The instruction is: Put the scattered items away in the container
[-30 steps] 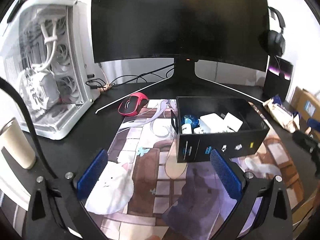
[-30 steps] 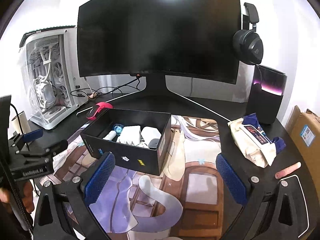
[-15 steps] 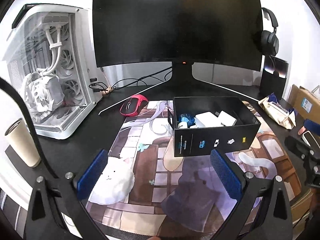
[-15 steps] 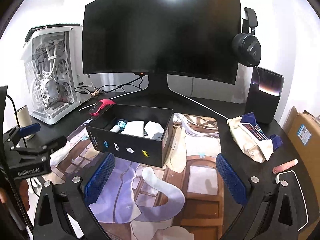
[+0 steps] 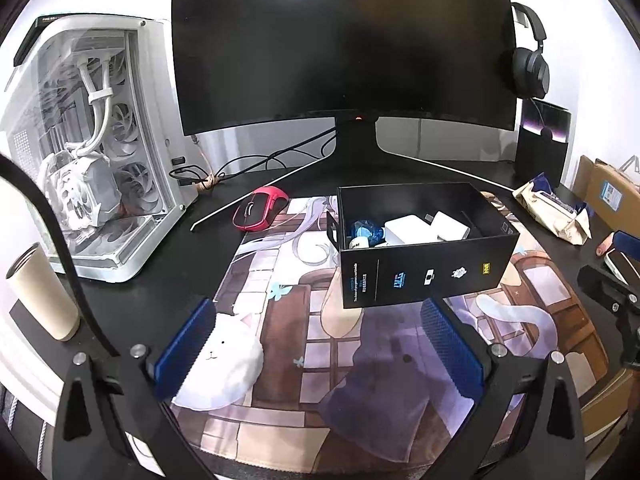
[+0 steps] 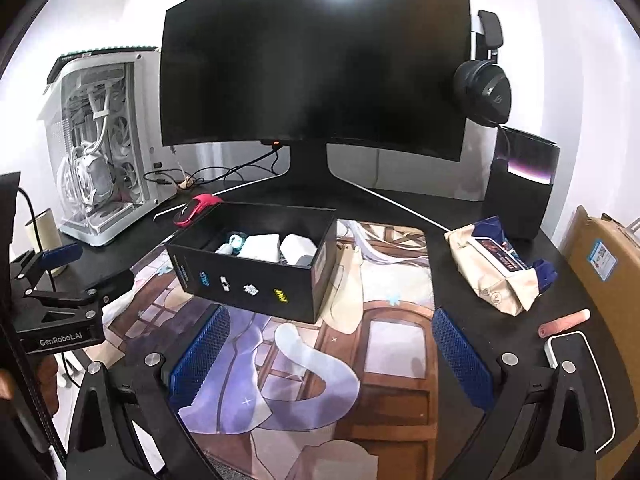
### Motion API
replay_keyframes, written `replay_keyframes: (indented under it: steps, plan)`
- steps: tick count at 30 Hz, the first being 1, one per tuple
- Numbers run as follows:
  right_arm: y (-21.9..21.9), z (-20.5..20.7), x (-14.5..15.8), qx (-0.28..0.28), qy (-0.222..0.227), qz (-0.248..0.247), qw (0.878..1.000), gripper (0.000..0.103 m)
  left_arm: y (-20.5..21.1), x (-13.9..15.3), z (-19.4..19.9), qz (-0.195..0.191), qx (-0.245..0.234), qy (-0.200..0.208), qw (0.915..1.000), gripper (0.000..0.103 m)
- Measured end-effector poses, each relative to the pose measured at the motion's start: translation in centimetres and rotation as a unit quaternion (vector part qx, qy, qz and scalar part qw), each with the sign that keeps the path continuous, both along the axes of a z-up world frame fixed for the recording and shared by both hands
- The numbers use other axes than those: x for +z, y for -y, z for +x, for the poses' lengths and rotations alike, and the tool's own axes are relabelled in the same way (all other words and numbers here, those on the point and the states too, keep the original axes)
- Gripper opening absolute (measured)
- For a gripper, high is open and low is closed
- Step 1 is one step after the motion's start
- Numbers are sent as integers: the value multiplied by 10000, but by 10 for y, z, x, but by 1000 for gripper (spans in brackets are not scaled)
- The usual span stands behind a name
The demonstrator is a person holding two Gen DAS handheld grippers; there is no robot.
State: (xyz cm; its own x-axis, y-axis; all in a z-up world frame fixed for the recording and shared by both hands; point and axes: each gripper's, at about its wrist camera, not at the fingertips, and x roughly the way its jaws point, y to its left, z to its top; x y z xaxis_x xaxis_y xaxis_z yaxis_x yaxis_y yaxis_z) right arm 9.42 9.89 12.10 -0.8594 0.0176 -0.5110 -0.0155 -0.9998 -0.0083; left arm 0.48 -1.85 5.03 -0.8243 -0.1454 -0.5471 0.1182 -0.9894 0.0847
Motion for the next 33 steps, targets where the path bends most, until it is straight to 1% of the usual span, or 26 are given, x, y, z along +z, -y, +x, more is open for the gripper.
replay_keyframes:
  steps: [18, 33]
  plan:
    - [11, 3, 0, 170, 21, 56, 9998, 103, 7, 3, 1, 85, 15, -28, 10000, 103]
    - [17, 0, -6, 276, 126, 127, 9995, 103, 9, 0, 0, 93, -36, 18, 9999, 103]
